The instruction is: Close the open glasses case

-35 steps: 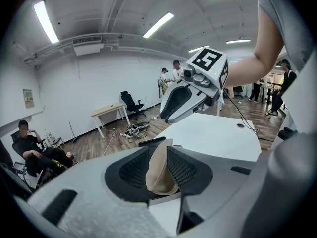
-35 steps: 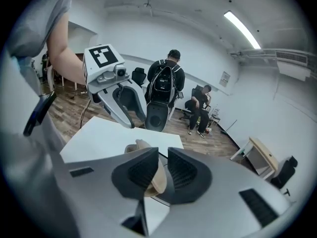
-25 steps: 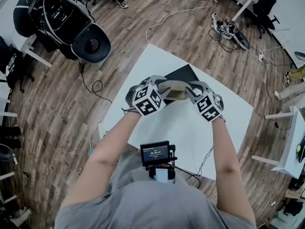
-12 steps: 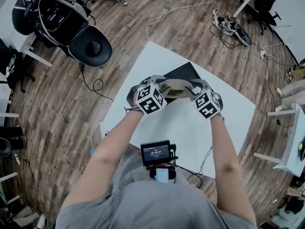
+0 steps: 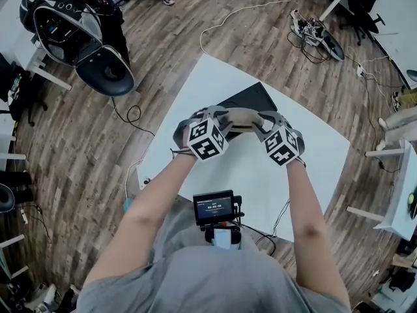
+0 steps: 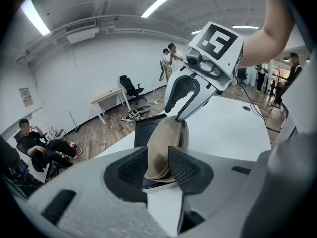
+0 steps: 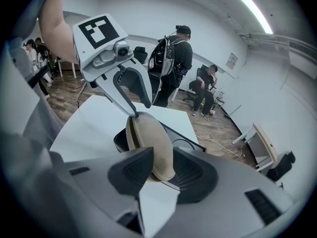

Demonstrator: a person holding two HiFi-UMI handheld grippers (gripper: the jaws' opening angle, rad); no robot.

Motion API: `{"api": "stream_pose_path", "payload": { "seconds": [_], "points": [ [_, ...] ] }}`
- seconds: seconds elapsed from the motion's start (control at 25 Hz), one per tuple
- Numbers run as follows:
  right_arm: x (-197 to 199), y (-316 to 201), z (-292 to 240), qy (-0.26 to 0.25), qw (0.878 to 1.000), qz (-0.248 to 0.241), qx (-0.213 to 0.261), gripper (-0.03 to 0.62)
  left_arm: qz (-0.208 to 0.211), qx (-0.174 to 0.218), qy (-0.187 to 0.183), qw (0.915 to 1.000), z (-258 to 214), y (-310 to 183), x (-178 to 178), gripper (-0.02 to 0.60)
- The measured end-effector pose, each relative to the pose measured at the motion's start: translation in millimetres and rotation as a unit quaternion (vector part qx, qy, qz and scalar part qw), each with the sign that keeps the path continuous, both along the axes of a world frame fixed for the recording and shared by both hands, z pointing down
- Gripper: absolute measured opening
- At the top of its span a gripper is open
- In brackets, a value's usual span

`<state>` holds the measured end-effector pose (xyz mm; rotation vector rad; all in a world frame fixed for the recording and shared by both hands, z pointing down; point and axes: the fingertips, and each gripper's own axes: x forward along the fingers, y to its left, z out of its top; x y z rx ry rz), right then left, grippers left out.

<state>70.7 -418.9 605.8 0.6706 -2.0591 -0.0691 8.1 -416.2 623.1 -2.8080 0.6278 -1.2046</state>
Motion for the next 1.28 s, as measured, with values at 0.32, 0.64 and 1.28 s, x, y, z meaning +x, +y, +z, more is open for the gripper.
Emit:
{"api": "stream_pose_path", "payload": {
  "seconds": [0.32, 0.64, 1.28],
  "points": [
    [-1.7, 19.1, 15.7, 0.018, 1.0, -0.004, -0.001, 0.101, 0.011, -0.001, -0.017, 0.9998, 15.6, 20.5, 0.6, 0.115],
    [-2.7, 24.6, 27.3, 0.032, 0.999, 0.001, 0.008, 0.101, 0.015, 0.0, -0.037, 0.9992, 26.4, 25.1, 2.4, 0.115],
    [-3.2, 25.0, 31.0, 0.032, 0.999, 0.005, 0.01, 0.101, 0.011, 0.003, -0.042, 0.999, 31.5, 23.9, 1.6, 0.115]
  ]
}}
